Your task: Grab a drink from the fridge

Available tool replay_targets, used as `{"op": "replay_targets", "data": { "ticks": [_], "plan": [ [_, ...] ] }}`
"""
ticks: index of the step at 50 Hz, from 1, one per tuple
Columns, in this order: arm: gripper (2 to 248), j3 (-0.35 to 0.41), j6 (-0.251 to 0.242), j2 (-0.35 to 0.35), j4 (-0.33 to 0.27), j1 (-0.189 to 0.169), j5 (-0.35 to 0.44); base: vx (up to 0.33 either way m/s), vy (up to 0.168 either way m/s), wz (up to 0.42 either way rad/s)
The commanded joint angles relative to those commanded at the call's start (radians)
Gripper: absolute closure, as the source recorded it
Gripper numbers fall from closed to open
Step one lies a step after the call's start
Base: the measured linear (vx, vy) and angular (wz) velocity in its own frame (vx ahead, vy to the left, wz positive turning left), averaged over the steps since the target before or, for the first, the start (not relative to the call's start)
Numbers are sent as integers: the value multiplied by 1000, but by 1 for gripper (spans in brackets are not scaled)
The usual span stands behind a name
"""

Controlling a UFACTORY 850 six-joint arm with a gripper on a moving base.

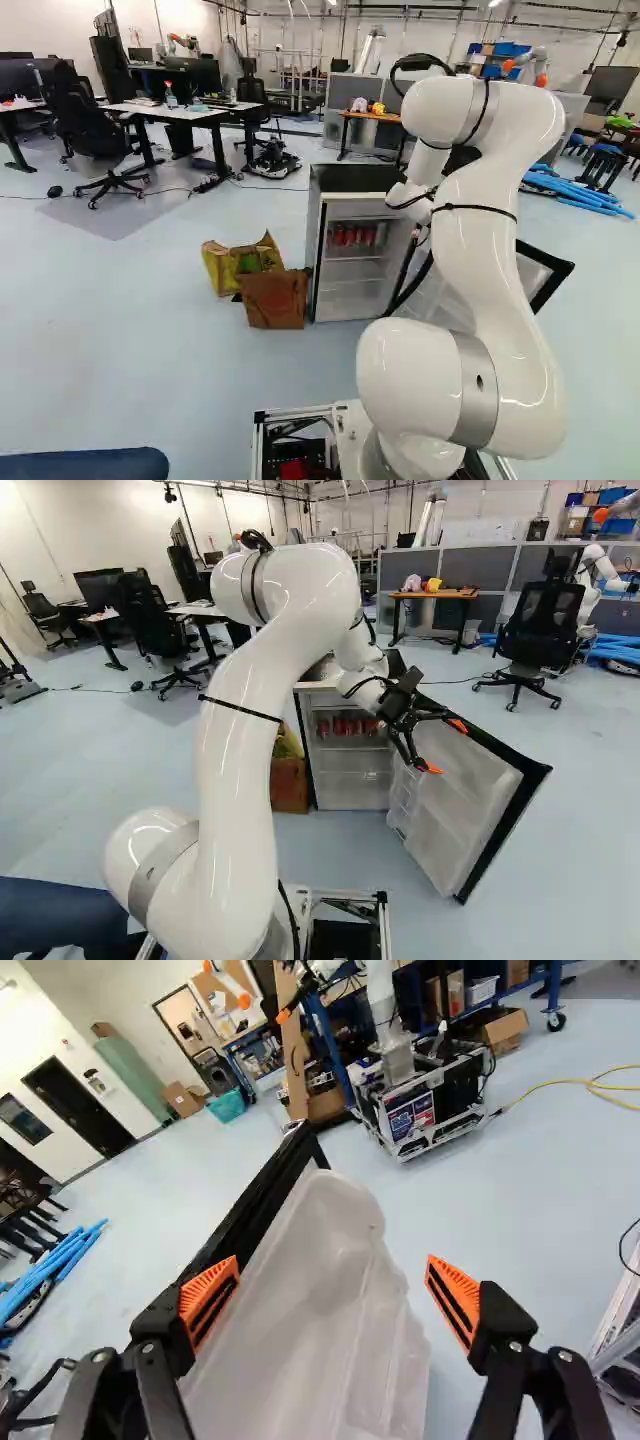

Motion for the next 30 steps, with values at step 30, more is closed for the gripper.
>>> {"op": "replay_targets", "data": {
  "ticks": [30],
  "plan": [
    [3,209,0,109,-306,32,-66,0,0,0]
  ]
}}
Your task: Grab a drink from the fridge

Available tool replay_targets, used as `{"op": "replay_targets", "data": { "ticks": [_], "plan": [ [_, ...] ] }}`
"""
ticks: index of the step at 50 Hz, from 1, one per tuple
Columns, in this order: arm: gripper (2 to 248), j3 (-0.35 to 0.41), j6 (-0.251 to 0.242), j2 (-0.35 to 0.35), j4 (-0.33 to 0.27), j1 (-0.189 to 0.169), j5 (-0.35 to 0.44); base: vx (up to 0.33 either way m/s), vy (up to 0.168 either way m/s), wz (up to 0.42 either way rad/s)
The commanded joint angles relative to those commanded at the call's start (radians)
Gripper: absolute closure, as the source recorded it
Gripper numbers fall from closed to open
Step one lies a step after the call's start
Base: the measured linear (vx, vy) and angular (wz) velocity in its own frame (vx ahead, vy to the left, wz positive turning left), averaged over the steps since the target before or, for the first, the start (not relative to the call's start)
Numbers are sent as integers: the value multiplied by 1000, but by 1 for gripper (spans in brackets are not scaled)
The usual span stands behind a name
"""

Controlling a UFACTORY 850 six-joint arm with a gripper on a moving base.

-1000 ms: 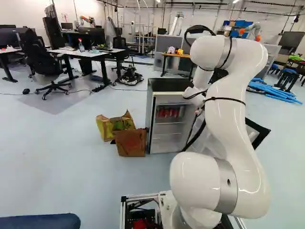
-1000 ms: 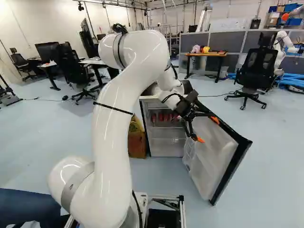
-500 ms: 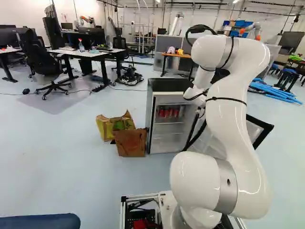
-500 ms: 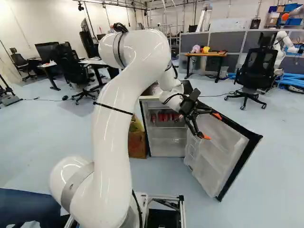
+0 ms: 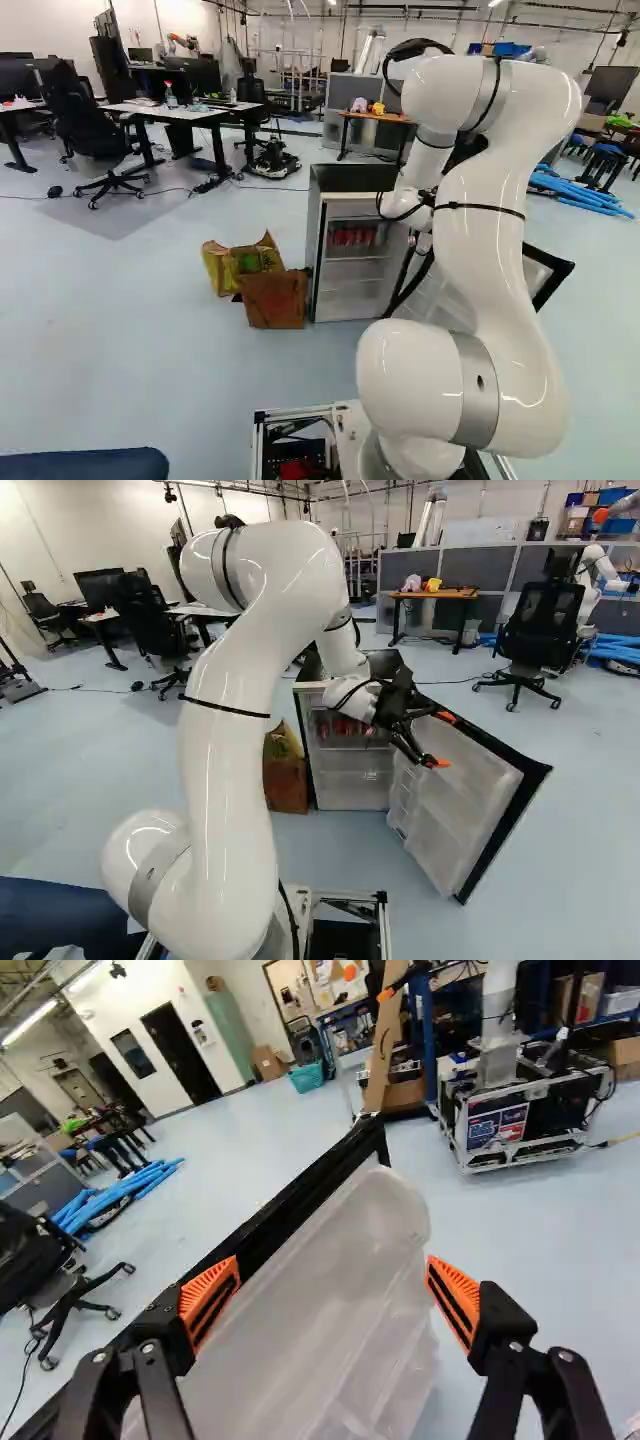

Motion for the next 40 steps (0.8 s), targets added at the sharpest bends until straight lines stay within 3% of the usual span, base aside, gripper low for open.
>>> {"op": "replay_targets", "data": {
  "ticks": [18,40],
  "plan": [
    [3,125,0,73,-189,19,-38,0,0,0],
    [3,246,0,151,-421,14,-82,0,0,0]
  ]
}}
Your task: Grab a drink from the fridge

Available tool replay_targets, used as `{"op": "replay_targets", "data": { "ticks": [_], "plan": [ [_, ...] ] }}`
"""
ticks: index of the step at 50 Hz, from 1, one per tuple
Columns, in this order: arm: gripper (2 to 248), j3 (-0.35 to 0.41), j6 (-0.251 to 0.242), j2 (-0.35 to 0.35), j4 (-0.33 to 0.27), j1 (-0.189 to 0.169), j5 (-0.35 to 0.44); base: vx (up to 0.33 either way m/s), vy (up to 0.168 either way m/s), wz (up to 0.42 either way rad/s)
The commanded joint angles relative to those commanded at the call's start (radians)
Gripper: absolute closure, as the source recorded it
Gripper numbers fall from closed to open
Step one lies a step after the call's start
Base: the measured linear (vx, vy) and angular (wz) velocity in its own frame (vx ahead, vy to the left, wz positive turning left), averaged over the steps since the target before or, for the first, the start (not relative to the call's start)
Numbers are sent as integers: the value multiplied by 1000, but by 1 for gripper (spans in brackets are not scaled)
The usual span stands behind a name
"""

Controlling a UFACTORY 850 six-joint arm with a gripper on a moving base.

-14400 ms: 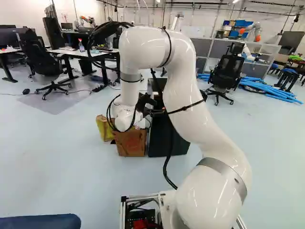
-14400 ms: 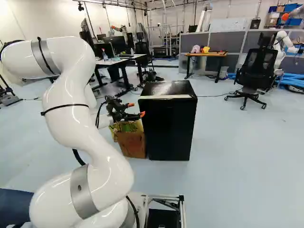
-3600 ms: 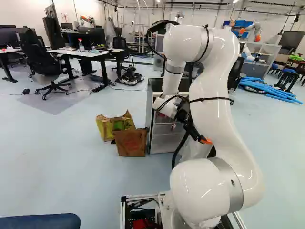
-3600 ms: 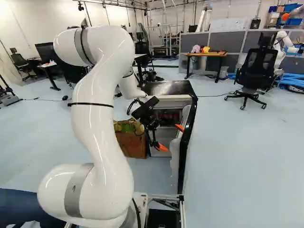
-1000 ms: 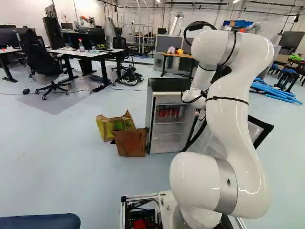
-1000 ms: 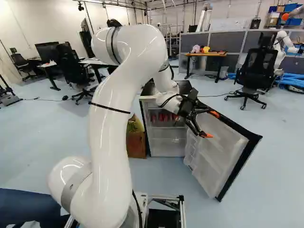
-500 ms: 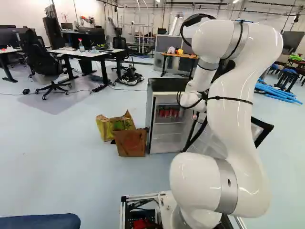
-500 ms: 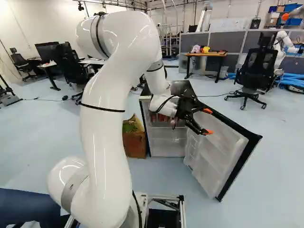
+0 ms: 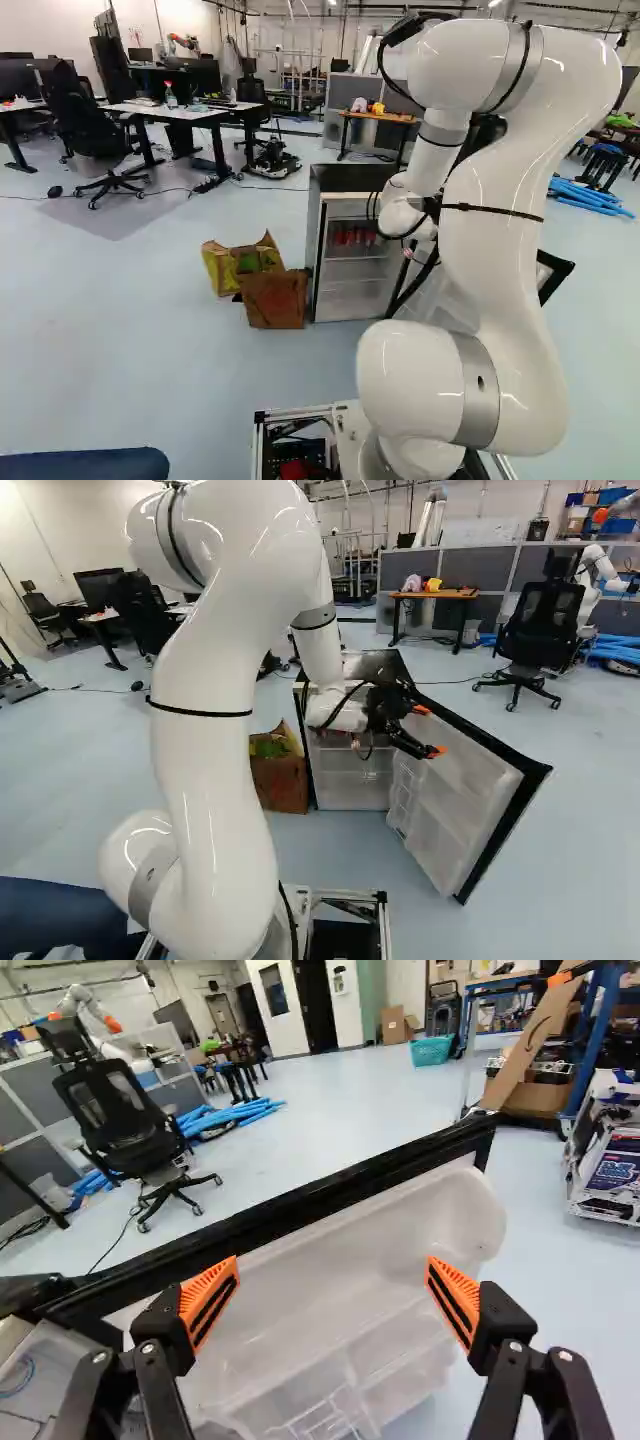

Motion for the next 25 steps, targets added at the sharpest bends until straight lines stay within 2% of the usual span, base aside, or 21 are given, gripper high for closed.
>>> {"op": "replay_targets", "data": {
  "ticks": [25],
  "plan": [
    [3,134,0,94,-265,-10,-51,0,0,0]
  ]
}}
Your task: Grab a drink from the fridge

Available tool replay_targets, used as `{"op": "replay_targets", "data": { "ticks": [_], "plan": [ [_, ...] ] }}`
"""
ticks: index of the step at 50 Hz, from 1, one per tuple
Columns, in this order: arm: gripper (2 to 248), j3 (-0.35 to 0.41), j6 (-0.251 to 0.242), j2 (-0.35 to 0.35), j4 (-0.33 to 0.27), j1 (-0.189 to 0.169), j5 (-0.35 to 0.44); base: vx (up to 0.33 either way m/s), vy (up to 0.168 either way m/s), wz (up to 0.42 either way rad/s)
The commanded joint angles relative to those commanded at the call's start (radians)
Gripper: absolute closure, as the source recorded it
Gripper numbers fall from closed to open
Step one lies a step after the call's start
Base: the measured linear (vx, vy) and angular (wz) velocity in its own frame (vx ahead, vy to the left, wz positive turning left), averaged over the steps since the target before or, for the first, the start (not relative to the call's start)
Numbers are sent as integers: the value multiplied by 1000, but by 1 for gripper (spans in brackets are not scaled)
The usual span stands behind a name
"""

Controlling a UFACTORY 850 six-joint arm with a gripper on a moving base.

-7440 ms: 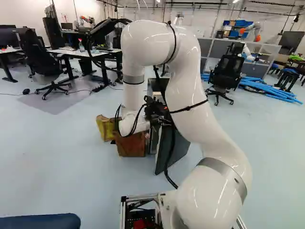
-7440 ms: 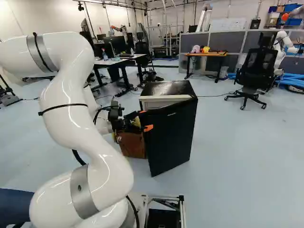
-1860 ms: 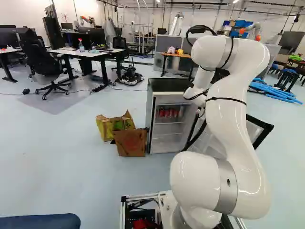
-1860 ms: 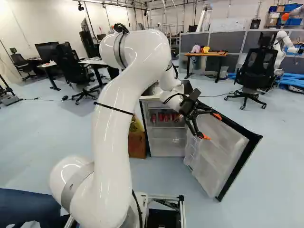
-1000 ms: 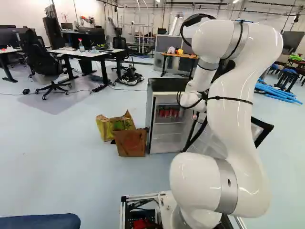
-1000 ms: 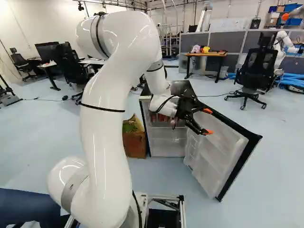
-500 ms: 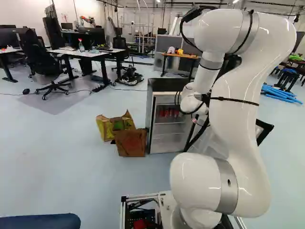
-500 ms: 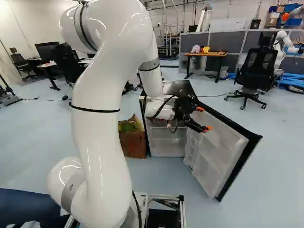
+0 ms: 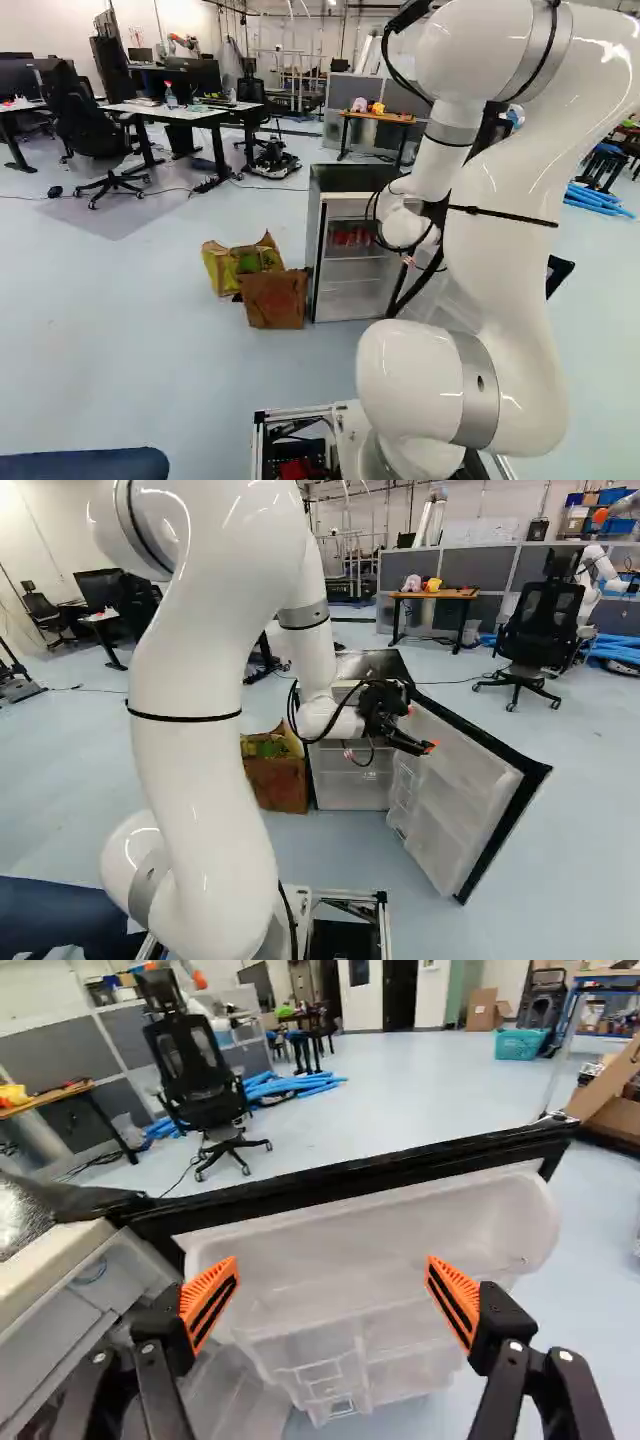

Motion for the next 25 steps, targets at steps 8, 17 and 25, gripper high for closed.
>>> {"op": "replay_targets", "data": {
  "ticks": [8,17,25],
  "plan": [
    [3,39,0,29,-82,-5,-16,0,0,0],
    [3,80,0,59,-177,-15,-34,0,0,0],
    [3,108,0,78,-261,-24,-50,0,0,0]
  ]
}}
